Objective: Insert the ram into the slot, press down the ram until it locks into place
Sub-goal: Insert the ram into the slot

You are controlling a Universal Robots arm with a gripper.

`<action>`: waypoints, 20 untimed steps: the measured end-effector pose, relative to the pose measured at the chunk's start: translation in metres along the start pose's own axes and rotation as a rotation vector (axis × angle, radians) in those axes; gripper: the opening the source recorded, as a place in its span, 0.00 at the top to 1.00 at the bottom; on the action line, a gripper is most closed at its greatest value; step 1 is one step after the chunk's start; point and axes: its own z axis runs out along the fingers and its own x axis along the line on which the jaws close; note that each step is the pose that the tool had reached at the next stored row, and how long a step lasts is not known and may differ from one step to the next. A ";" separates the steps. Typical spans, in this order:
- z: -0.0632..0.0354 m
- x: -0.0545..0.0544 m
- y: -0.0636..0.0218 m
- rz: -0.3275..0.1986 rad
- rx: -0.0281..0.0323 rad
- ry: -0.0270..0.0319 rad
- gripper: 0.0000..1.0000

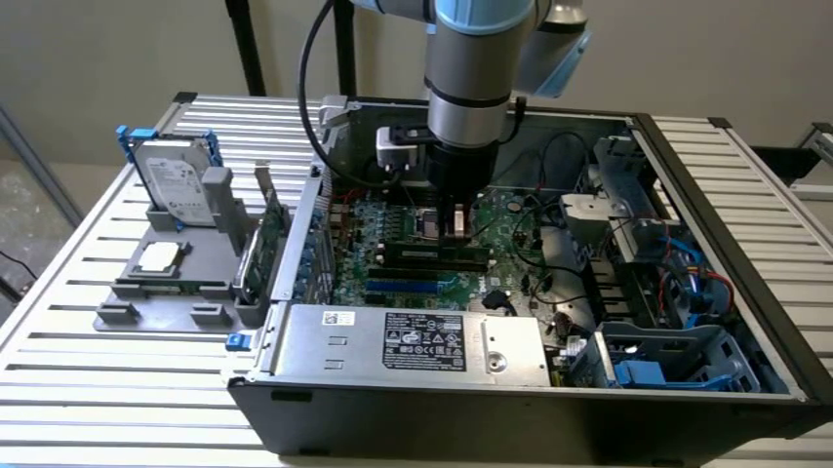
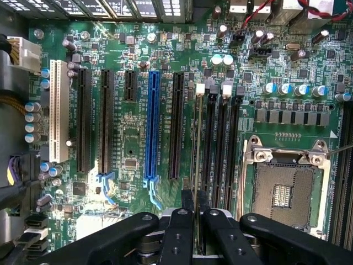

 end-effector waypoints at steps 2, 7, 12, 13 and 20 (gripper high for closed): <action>0.0003 0.000 0.0000 0.000 0.0013 0.0001 0.86; 0.0008 0.000 0.0000 0.000 0.0028 0.0001 0.86; 0.0010 0.000 0.0000 0.000 0.0031 -0.0002 0.86; 0.0009 0.000 0.0000 0.000 0.0030 -0.0001 0.86; 0.0011 0.000 0.0002 0.007 0.0027 0.0001 0.86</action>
